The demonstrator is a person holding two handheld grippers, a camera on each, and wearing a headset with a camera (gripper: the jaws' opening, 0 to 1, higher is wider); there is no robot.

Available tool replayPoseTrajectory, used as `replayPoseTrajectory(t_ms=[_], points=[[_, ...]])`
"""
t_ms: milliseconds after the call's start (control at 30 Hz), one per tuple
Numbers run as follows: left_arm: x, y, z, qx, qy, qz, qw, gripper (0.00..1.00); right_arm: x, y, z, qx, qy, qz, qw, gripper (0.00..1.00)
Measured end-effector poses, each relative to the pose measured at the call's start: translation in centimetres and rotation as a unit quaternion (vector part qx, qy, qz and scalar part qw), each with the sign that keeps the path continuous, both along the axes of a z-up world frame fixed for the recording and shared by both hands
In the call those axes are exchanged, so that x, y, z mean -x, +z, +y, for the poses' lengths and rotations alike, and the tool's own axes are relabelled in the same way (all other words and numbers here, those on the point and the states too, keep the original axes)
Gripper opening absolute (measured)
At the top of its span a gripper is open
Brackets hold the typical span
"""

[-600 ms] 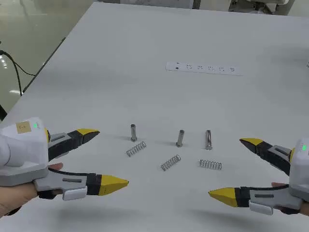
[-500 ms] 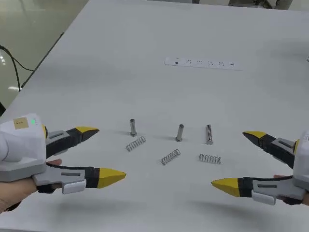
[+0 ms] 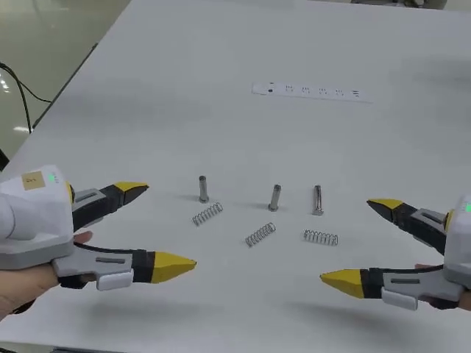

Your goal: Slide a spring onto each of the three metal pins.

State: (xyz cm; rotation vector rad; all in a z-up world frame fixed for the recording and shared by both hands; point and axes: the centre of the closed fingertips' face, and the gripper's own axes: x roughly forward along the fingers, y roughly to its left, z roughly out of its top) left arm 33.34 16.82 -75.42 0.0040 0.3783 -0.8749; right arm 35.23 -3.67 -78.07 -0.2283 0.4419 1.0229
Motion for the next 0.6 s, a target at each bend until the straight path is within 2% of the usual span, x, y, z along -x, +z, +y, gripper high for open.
replayPoseTrajectory(t_ms=[200,600], points=[[-0.23,0.10,-0.06,0.000,0.004,-0.008,1.0000,0.95,0.00,-0.18,-0.01,0.002,0.001,0.003,1.0000,0.92],[-0.28,0.03,0.11,0.002,0.010,-0.005,0.9999,0.98,-0.11,-0.49,-0.38,0.005,-0.004,0.008,0.9999,0.91]])
